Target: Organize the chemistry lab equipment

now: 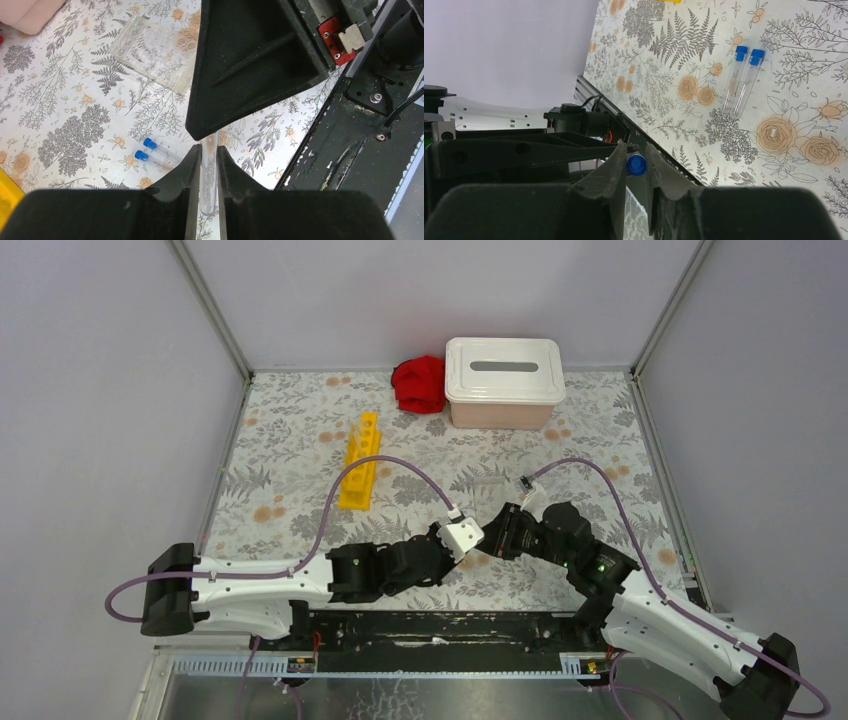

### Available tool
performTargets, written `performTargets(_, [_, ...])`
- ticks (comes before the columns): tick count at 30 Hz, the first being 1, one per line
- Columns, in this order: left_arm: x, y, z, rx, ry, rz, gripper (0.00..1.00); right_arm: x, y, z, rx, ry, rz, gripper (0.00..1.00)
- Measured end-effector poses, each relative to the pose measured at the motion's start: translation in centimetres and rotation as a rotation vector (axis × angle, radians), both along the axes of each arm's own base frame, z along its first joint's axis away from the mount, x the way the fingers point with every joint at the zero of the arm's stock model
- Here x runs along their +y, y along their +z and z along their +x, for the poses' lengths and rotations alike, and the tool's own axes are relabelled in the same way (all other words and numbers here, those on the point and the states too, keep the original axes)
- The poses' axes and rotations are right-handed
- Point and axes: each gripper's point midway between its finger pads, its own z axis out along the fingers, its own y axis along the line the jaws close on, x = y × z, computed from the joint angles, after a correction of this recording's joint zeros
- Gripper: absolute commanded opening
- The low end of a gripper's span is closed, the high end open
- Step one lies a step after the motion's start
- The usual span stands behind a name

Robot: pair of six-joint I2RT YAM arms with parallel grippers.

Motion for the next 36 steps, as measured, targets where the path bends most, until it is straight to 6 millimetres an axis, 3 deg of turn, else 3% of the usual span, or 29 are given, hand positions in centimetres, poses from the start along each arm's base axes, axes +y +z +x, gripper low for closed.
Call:
performTargets(3, [0.0,0.0,0.1,-0.003,0.006,0.000,0.00,0.0,0.0,0.0,-0.002,0.000,0.001,0.04])
performTargets(11, [0.4,0.2,0.6,-0.018,0.051,-0.004,0.53,0.0,0.1,0.2,-0.013,-0.004,-0.004,0.00])
performTargets(16, [1.5,1.0,1.4,-0.031,0.128,-0.037,0.76,0.1,-0.1,0.8,-0.026,-0.007,-0.048,0.00])
performTargets(24, [3.6,2.5,2.6,-0.038,0.264,-0.120,0.88,0.6,0.6,2.9,-0.088,-0.029,-0.122,0.00])
performTargets(36, [6.1,1.5,3.5,0.055,0.499,-0.238,0.99,-0.5,0.8,11.1,-0.278,-0.217,-0.477,0.00])
